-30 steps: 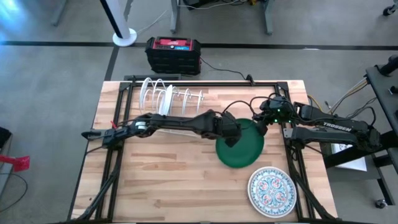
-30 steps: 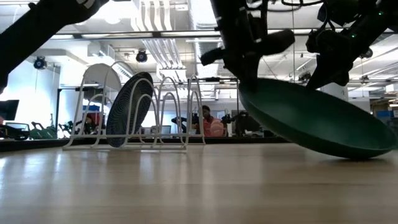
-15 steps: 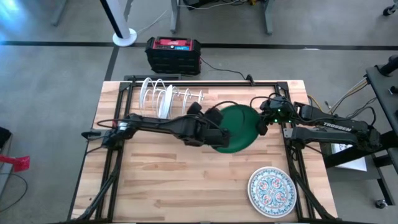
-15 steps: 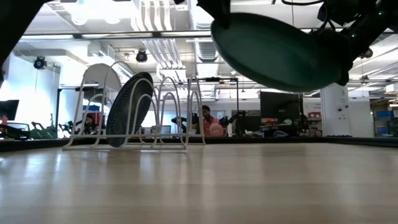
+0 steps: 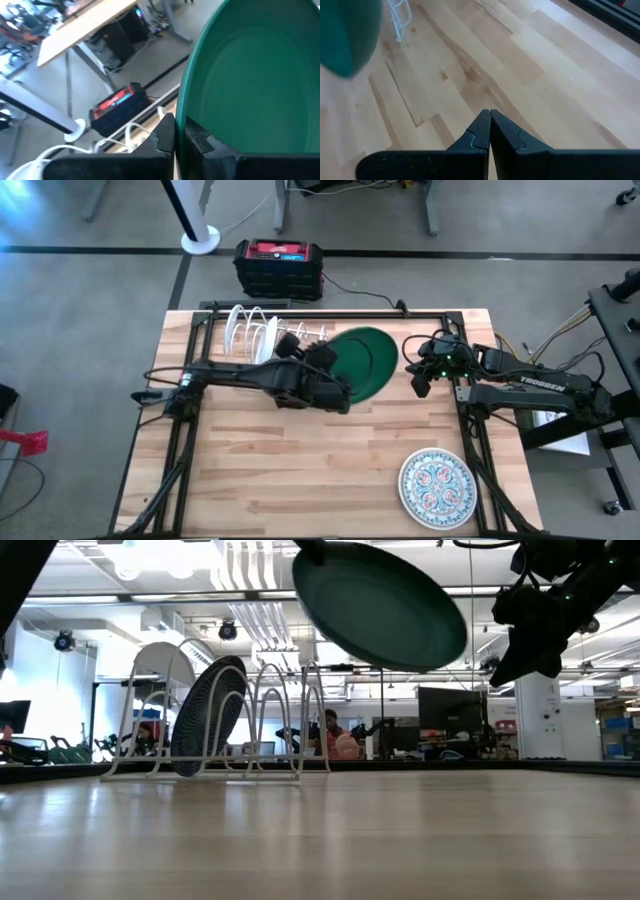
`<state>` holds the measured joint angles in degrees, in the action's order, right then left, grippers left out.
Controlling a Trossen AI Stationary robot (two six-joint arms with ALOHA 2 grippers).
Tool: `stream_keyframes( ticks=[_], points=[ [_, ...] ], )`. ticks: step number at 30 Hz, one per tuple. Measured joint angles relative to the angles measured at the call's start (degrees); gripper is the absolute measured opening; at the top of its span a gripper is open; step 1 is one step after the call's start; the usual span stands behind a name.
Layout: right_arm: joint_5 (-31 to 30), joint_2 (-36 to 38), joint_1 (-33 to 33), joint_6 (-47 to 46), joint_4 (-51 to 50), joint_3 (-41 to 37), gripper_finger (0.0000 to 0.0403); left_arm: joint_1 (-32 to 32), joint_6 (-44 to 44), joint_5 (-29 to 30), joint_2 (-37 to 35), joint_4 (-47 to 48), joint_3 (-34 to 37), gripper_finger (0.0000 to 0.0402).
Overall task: Sort dishes
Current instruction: Put the green plate in the dish rack
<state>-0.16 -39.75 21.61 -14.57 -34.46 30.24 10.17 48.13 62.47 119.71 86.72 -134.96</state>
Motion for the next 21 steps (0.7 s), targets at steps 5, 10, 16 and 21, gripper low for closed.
stream_keyframes(
  ticks=[5,10,16,21],
  points=[
    [0.01,0.0,0.0,0.0,0.0,0.0,0.0,-0.1,0.74,4.06,-1.91,3.15,0.0,0.0],
    [0.02,0.0,0.0,0.0,-0.02,0.0,0.0,-0.15,-3.64,6.74,-3.63,3.34,-0.02,0.0],
    [0.02,0.0,0.0,0.02,-0.01,0.0,0.0,-0.2,-11.38,13.7,-6.91,3.29,-0.02,0.0],
    [0.02,0.0,0.0,0.02,-0.02,0.0,0.0,-0.2,-17.27,19.67,-9.4,3.32,-0.02,0.0]
  ],
)
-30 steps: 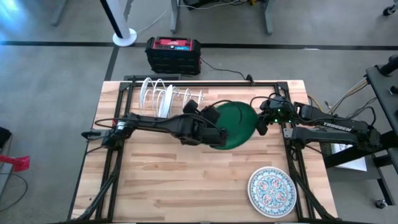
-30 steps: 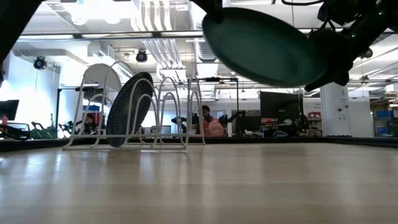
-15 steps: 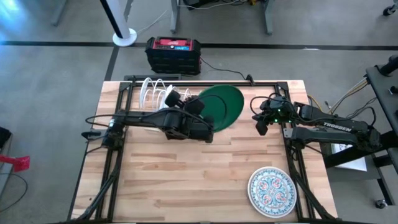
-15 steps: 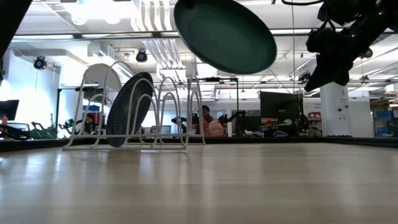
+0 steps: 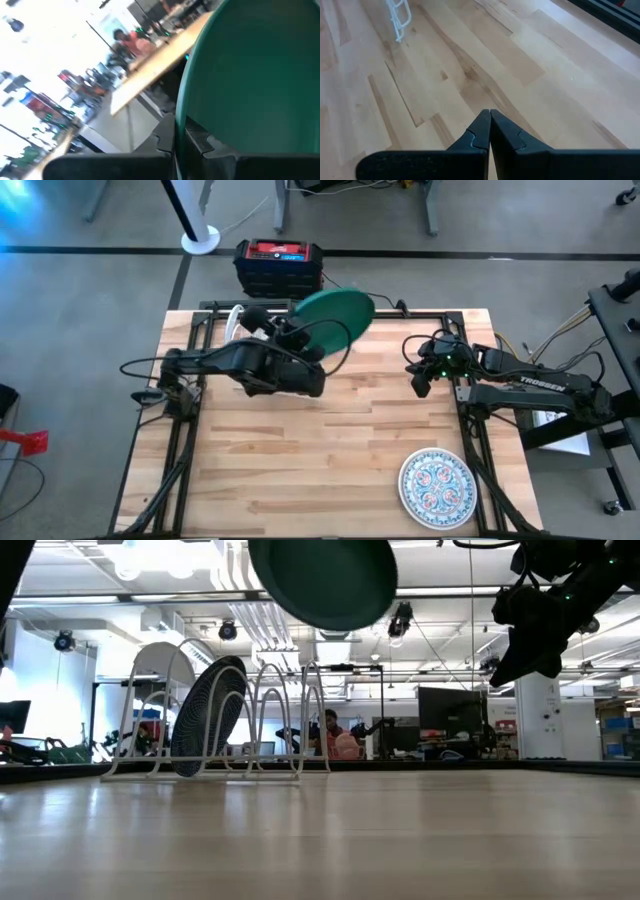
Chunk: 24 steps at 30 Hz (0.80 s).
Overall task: Sort dishes
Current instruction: Put the green plate in the dish rack
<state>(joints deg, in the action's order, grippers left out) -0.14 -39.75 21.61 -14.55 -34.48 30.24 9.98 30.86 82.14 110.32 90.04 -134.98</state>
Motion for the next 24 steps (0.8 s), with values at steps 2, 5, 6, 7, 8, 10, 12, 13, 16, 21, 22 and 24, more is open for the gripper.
stream_keyframes(
  ticks=[2,5,6,7,8,10,12,13,16,21,22,24],
  points=[
    [0.0,0.0,0.0,0.0,0.0,0.0,0.0,0.0,-2.08,1.68,-1.21,-0.02,0.0,0.0],
    [0.0,0.0,0.0,-0.02,0.09,-0.14,0.0,0.0,-3.61,2.99,-2.75,0.0,0.0,0.0],
    [0.0,0.0,0.0,-0.02,0.19,-0.32,0.0,-0.03,-3.75,3.03,-3.15,-0.01,0.0,0.0],
    [0.0,0.0,0.0,-0.02,0.35,-0.47,0.0,-0.04,-3.83,2.97,-3.56,-0.01,0.02,0.0],
    [0.0,0.0,0.02,-0.1,0.42,-0.57,0.0,-0.05,-3.84,2.96,-3.89,0.0,0.13,0.0],
    [0.0,0.0,0.0,-0.42,0.51,-0.67,0.0,-0.07,-3.81,2.98,-4.59,0.0,0.42,0.0],
    [0.0,0.0,0.0,-0.44,0.6,-0.75,0.0,-0.29,-3.64,2.95,-5.27,0.0,0.63,0.0],
    [0.0,0.0,0.0,-0.46,0.68,-0.76,0.0,-0.46,-3.36,2.85,-5.55,0.0,0.76,0.0],
    [0.0,0.0,0.0,-0.46,0.76,-0.79,0.0,-1.13,-3.47,2.56,-6.21,0.02,1.01,0.0],
    [0.0,0.0,0.0,-0.46,0.79,-0.79,0.0,-3.05,-5.09,2.51,-7.52,-0.01,1.37,0.0],
    [0.0,0.0,0.0,-0.46,0.79,-0.79,0.0,-3.47,-5.38,2.58,-7.99,-0.04,1.49,0.0],
    [0.0,0.0,0.0,-0.46,0.78,-0.79,0.0,-4.15,-6.02,2.83,-8.97,0.0,1.64,0.0]
  ],
)
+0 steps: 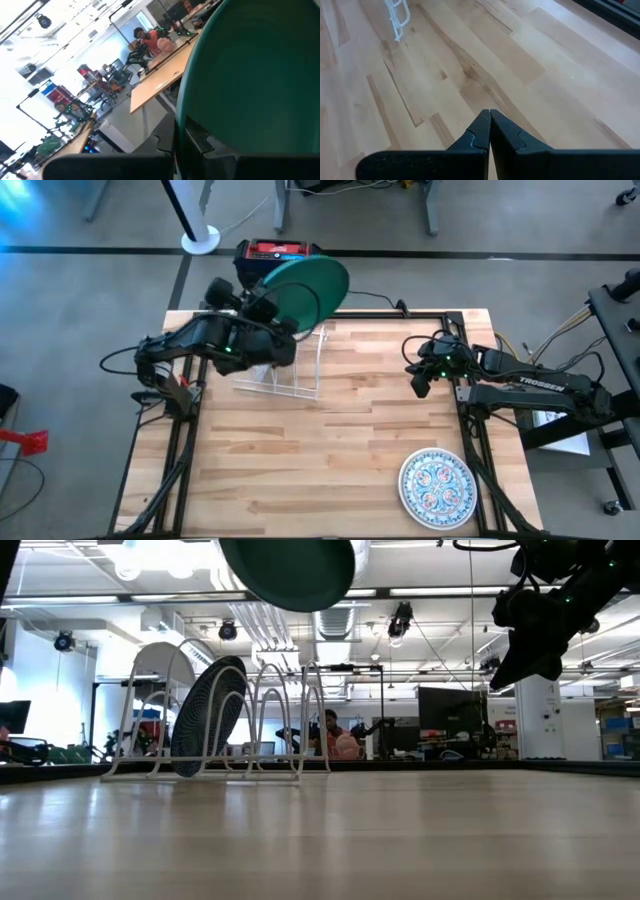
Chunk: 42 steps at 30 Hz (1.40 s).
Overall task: Sort dishes
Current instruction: Put the green plate in the dish rack
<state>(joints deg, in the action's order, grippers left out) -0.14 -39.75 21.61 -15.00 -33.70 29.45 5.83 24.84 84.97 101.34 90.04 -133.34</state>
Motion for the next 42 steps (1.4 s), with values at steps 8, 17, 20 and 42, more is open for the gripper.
stream_keyframes(
  ticks=[8,17,20,42],
  points=[
    [0.0,-0.02,0.0,0.0,-0.02,-0.04,0.0,-2.95,0.04,0.21,-5.33,-0.02,1.42,0.0],
    [0.0,-0.04,0.01,-0.02,-0.02,-0.09,0.0,-6.81,7.99,0.0,-14.46,-0.01,14.08,0.0],
    [0.0,-0.04,0.0,-0.02,-0.02,-0.09,0.0,-7.5,11.66,-0.25,-17.47,-0.02,19.21,0.0],
    [-0.07,-0.05,0.01,-1.11,0.18,-0.79,0.0,-11.74,23.51,4.5,-25.24,-0.02,37.81,0.0]
  ],
)
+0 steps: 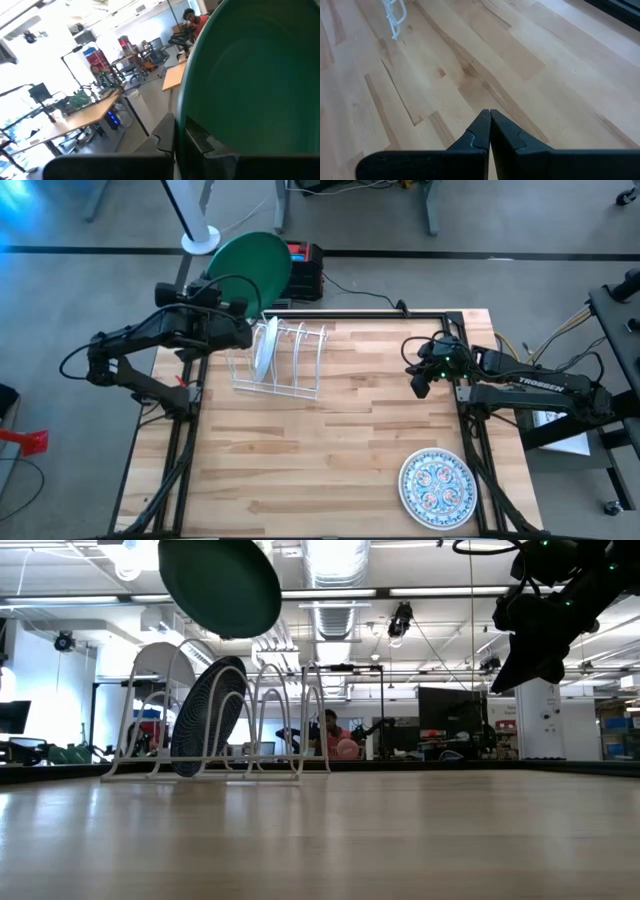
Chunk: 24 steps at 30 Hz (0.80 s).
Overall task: Sort dishes
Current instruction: Put the green plate in the dish rack
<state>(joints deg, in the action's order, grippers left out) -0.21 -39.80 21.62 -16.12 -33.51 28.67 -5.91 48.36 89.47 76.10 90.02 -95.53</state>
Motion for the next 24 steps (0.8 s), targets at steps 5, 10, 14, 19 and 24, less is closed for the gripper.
stream_keyframes(
  ticks=[5,10,14,19,24],
  points=[
    [-0.04,0.0,0.0,0.06,0.41,0.0,0.0,-1.11,-4.64,0.09,1.6,-0.04,0.0,0.0],
    [-0.06,-0.01,0.01,0.56,1.25,0.0,0.0,-2.06,-9.32,0.96,3.12,-0.26,0.0,0.0],
    [-0.06,-0.01,0.01,0.6,1.26,0.0,0.0,-2.67,-10.52,0.68,3.27,-0.22,-0.35,0.0],
    [-0.06,0.01,0.01,0.63,1.24,0.0,0.0,-3.57,-14.27,-0.76,3.0,0.1,-0.33,0.0],
    [-0.06,-0.01,0.01,0.65,1.24,0.0,0.0,-4.55,-12.48,-5.23,2.83,0.06,-0.35,0.0]
  ],
)
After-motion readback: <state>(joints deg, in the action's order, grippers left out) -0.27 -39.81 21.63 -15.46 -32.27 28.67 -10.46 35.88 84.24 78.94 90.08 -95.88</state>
